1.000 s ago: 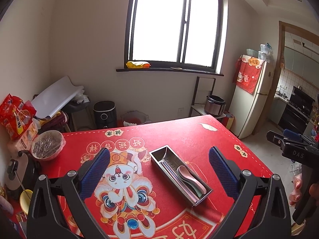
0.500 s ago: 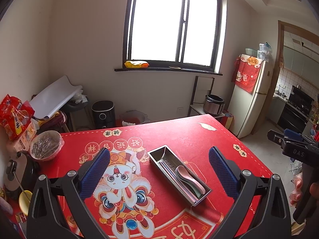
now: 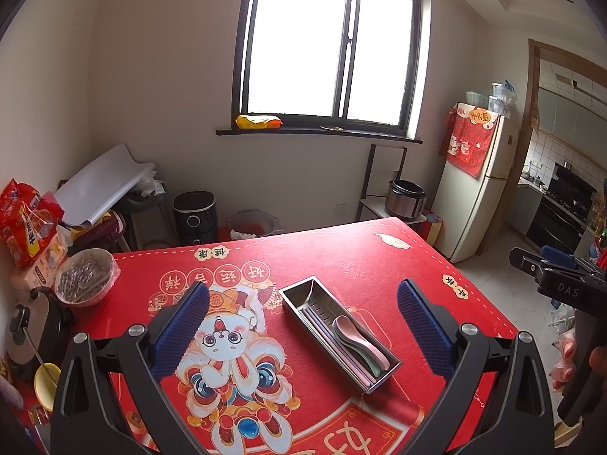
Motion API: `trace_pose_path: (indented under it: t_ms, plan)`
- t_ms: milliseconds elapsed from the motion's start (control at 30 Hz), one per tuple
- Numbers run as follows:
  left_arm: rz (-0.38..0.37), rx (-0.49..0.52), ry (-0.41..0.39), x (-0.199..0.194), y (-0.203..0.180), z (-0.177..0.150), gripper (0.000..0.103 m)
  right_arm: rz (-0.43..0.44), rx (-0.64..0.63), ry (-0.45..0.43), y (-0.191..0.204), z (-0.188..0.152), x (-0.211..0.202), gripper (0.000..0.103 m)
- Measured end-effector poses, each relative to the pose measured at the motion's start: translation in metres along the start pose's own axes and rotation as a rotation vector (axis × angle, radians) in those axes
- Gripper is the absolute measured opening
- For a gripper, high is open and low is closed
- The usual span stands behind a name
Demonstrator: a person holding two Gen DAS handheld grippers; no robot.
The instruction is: Organize utensils
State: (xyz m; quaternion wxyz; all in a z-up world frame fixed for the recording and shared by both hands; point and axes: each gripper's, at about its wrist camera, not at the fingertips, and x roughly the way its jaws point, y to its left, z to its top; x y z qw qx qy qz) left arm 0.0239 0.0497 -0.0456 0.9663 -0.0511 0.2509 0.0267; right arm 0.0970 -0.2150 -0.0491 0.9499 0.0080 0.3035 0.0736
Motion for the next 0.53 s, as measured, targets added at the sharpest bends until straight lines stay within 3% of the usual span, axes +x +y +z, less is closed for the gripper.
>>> trace_pose_path:
  t_ms: [533]
  plan:
    - [0.005, -0.007, 0.006, 0.0049, -0.0021, 0.0028, 0.097, -0.012, 0.007, 0.008, -0.0018, -0.0033, 0.0020, 0.088]
